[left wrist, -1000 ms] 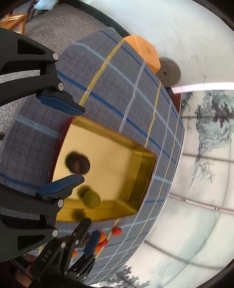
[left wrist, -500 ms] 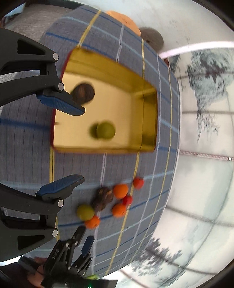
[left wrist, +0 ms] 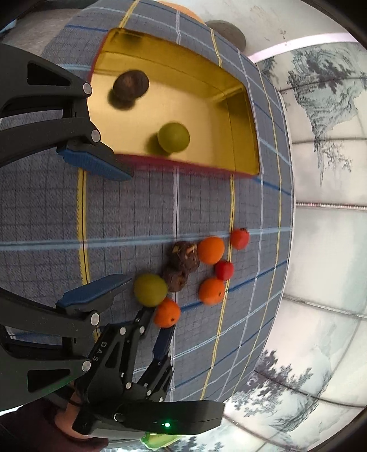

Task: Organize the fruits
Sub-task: 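Grasp a mandarin with the right tool while the left tool grasps a green lime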

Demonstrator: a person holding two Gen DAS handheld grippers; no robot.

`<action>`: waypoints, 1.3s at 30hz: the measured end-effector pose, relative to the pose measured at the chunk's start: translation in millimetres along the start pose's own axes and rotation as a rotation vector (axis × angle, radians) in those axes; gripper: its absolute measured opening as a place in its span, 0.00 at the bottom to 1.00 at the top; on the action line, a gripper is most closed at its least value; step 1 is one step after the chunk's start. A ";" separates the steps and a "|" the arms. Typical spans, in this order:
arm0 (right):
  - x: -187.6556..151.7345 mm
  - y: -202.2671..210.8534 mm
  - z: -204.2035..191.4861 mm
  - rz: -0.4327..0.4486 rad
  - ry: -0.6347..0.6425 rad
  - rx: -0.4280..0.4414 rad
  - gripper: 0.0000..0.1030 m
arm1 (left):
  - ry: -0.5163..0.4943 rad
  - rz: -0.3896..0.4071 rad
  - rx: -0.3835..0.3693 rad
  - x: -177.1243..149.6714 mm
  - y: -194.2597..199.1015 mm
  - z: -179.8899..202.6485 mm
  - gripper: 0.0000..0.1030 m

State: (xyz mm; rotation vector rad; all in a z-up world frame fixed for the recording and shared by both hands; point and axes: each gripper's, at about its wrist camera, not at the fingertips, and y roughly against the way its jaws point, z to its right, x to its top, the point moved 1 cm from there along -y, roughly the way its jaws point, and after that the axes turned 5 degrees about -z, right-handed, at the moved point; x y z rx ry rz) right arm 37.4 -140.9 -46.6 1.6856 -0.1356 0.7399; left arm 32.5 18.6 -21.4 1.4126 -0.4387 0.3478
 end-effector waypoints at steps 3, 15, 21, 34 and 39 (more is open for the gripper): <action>1.7 -1.2 -1.9 0.001 0.013 0.017 0.34 | -0.011 -0.010 -0.010 1.1 -6.9 6.7 0.67; -13.2 11.4 46.0 0.003 -0.098 -0.082 0.32 | -0.084 -0.054 -0.080 16.3 -42.0 50.2 0.67; -16.6 14.2 62.3 0.004 -0.126 -0.100 0.33 | -0.081 -0.078 -0.086 23.1 -59.2 58.0 0.64; -16.3 13.2 59.3 -0.002 -0.115 -0.116 0.34 | -0.079 -0.092 -0.100 23.3 -64.5 59.3 0.35; -16.4 13.3 59.6 -0.002 -0.115 -0.116 0.34 | -0.078 -0.081 -0.096 19.3 -54.1 54.4 0.35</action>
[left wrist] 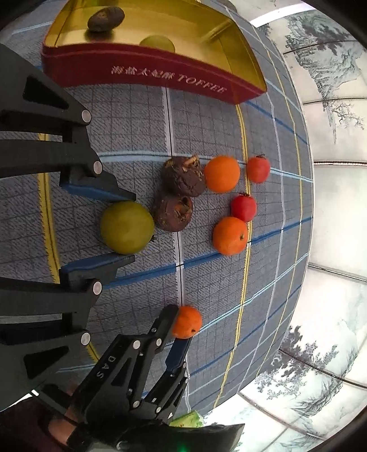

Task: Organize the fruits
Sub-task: 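Grasp a mandarin with the right tool while the left tool grasps a green lime, then place the green lime into the tin with the left tool and release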

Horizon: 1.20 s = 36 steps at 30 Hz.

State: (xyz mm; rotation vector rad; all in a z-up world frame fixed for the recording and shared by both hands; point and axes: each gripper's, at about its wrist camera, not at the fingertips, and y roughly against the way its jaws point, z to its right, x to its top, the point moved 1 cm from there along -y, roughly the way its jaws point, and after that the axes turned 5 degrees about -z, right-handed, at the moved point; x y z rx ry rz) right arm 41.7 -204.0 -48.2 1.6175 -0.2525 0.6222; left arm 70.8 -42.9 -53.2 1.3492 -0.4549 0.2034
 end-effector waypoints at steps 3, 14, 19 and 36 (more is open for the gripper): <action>0.0 0.1 -0.1 0.000 0.000 0.000 0.34 | 0.008 0.008 0.002 -3.5 9.0 -4.0 0.35; 0.1 0.1 -0.3 0.000 0.000 0.000 0.34 | 0.092 0.104 0.077 -7.5 65.2 -58.7 0.35; 0.2 0.1 -0.4 0.000 0.000 0.000 0.34 | 0.167 0.145 0.164 -5.1 83.8 -108.7 0.35; -0.7 0.3 -0.2 0.000 0.001 -0.002 0.34 | 0.365 0.082 0.304 -20.2 67.3 -227.5 0.35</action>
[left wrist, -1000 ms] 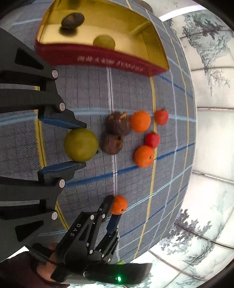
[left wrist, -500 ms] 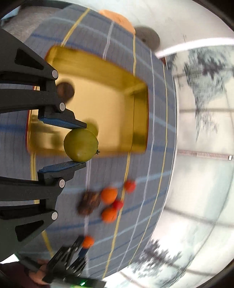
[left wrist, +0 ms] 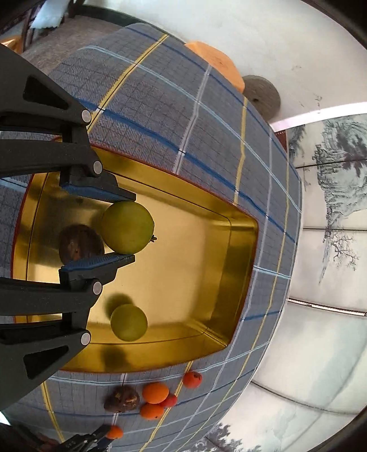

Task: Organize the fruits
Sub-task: 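Place the green lime into the tin with the left tool and release, then lower the mandarin into the tin and open the right tool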

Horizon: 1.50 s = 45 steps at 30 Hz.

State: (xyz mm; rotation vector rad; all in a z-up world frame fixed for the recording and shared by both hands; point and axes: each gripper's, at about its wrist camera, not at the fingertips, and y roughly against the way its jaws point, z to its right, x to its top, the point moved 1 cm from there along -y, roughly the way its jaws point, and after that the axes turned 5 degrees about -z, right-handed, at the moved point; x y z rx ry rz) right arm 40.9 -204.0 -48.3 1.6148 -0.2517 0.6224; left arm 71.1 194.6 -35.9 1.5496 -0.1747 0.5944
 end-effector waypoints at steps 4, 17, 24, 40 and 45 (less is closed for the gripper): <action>0.0 0.2 0.0 0.000 0.000 0.001 0.34 | -0.004 -0.023 0.007 -4.7 -7.7 -2.7 0.35; -0.5 -0.6 0.9 0.001 0.004 -0.011 0.33 | 0.026 -0.045 -0.019 -0.9 -14.7 -8.8 0.37; 4.8 1.0 -12.5 -0.005 -0.003 0.007 0.33 | 0.019 -0.037 -0.021 -0.4 -15.5 -10.6 0.40; 66.4 29.1 -170.8 0.069 0.253 0.334 0.33 | 0.030 0.065 -0.059 -15.9 27.4 -22.6 0.55; 74.0 19.3 -213.1 0.054 0.325 0.368 0.33 | 0.075 0.086 -0.045 -29.2 44.5 -40.0 0.57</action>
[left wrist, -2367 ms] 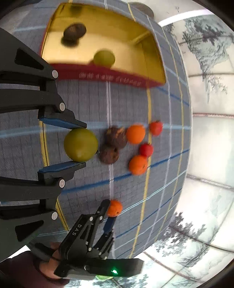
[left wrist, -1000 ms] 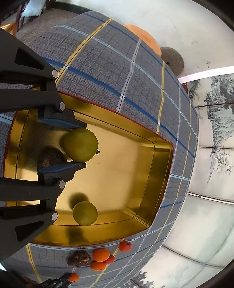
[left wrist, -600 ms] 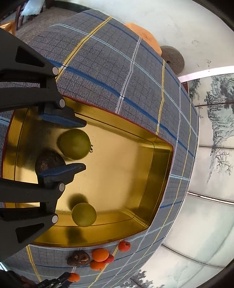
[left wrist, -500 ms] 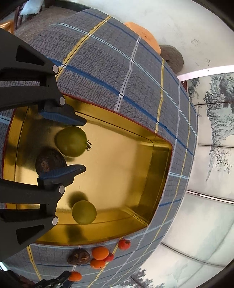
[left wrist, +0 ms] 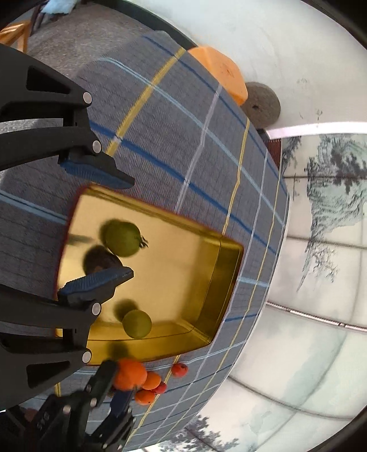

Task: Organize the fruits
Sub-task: 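Lower the mandarin into the tin and open the right tool, then grasp a brown dried fruit with the right tool while the left tool grasps another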

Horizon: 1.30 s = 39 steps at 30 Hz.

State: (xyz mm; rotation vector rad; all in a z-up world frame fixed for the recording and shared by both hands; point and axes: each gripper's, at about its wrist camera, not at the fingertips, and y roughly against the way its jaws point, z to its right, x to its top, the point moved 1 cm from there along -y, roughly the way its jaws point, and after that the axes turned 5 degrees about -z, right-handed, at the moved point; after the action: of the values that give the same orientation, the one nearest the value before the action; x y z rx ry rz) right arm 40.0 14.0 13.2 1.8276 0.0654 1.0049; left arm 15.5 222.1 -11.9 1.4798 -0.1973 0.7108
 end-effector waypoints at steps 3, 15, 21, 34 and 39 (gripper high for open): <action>4.8 -12.8 -12.6 -0.023 0.023 0.014 0.33 | 0.030 0.009 -0.014 -6.0 10.2 -9.9 0.59; 6.8 -40.0 -29.7 -0.068 0.060 0.001 0.33 | 0.096 -0.009 0.016 -24.5 18.6 -33.9 0.61; 8.6 -45.6 -33.1 -0.070 0.064 -0.010 0.34 | 0.096 -0.020 0.009 -31.4 19.6 -30.6 0.61; 5.1 -15.3 -16.4 0.011 -0.013 -0.002 0.42 | 0.034 0.002 -0.024 -23.1 29.4 2.7 0.61; -21.8 15.4 21.3 0.031 -0.076 -0.074 0.43 | -0.021 0.002 -0.064 -18.0 27.8 32.3 0.62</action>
State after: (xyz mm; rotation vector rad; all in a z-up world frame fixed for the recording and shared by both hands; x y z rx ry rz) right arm 34.0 -19.3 9.0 1.8015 -0.0458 0.9459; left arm -4.2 183.9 5.5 1.4264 -0.2358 0.6841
